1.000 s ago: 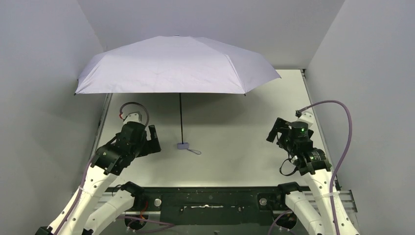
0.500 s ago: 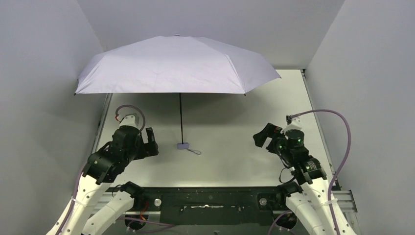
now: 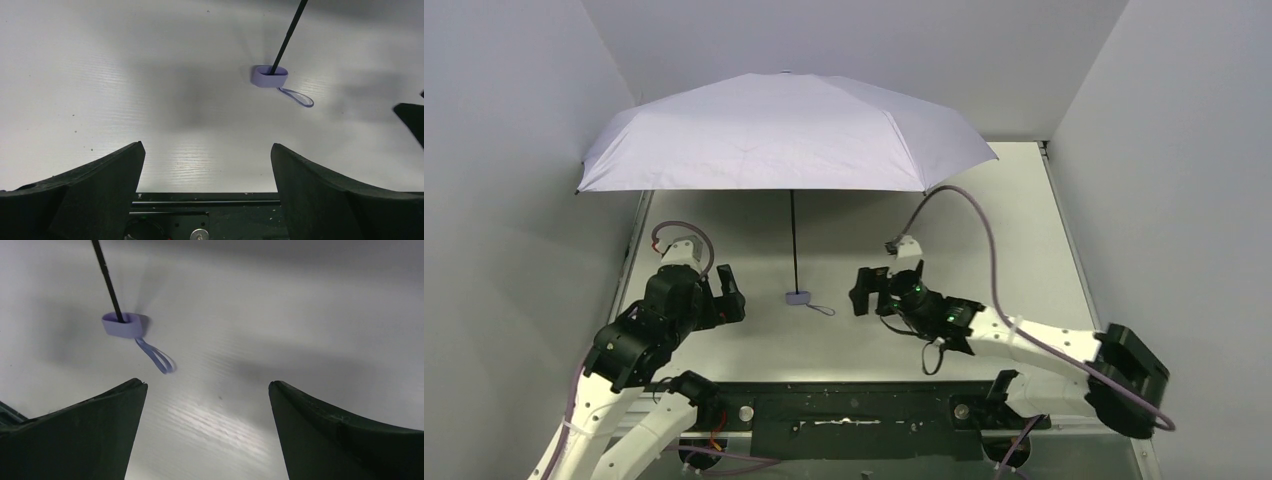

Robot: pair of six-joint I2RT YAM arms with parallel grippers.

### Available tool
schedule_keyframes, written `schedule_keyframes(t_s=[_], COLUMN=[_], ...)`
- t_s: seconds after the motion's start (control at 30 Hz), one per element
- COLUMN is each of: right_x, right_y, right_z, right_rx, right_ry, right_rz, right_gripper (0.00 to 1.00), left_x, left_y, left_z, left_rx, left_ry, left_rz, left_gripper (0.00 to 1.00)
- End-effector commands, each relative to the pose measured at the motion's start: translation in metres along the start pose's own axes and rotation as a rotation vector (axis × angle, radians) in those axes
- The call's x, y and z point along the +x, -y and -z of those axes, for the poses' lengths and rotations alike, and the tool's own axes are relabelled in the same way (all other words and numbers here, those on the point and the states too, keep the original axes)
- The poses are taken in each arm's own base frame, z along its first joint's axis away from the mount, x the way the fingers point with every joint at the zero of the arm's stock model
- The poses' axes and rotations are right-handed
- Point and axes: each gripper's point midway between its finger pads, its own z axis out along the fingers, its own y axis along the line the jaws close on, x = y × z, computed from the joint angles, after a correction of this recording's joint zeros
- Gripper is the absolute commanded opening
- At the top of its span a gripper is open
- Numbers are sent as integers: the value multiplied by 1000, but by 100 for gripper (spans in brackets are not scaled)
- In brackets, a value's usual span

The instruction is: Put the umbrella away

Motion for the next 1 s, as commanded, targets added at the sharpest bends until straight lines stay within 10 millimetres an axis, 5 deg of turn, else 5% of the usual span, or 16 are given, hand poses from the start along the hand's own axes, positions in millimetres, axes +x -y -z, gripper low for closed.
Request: schedule_keyframes(t_s=[0.0,0.2,0.43,0.57,0.8,0.97], right_x=[-70,-65,-92,-118,-151,-174], right_y=[-70,-128,-178,-171,-131,-134], right_z=[-31,-85,-113,-132,-169,-190], right_rx=[-107,-229,-363,-283,-128,-167], right_ry=[282,321,407,398,369,364], right_rz=[-6,115,130,100,25,11], right_gripper=[100,100,100,97,91,89], left_x=[-10,-10,-10,-10,-10,-9], left_y=[10,11,12,13,13,13], left_z=[2,3,6,6,6,5], left_rx=[45,51,66,72,72,69], left_ry=[37,38,49,54,51,45], left_rz=[7,7,5,6,7,6], left_gripper=[97,97,97,97,97,96])
